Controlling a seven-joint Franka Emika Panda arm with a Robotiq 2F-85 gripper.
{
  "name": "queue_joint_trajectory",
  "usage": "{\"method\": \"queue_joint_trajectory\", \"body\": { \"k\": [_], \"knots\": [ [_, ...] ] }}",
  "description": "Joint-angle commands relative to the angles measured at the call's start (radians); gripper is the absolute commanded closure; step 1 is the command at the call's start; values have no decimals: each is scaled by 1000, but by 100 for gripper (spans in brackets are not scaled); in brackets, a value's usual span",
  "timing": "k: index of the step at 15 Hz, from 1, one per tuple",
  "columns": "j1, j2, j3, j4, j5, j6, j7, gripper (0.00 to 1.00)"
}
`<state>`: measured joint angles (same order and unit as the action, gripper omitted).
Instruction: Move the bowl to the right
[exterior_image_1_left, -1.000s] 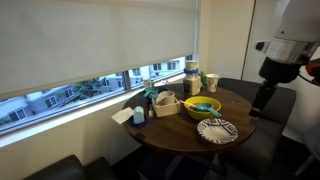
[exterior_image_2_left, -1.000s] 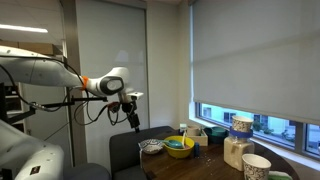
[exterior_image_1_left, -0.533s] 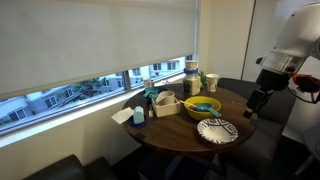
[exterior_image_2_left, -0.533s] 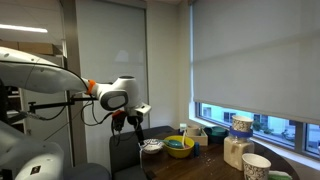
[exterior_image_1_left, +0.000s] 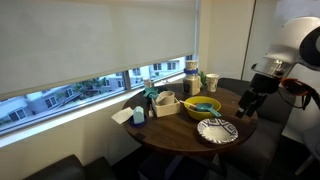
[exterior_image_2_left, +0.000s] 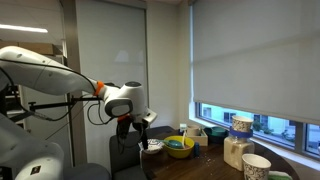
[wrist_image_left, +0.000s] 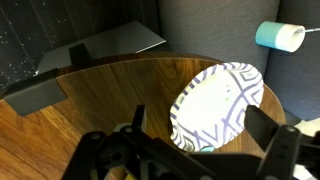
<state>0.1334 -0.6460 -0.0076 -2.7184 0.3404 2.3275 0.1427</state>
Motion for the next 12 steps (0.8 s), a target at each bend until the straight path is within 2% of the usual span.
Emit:
{"method": "queue_joint_trajectory", "body": {
  "k": [1,3,5,12],
  "knots": [
    [13,112,1,36,58,45,-15,3],
    [11,145,1,39,68,49,-13,8],
    [6,175,3,46,76,57,-8,30],
    [-11,254,31,79,54,77,34,80]
  ]
}}
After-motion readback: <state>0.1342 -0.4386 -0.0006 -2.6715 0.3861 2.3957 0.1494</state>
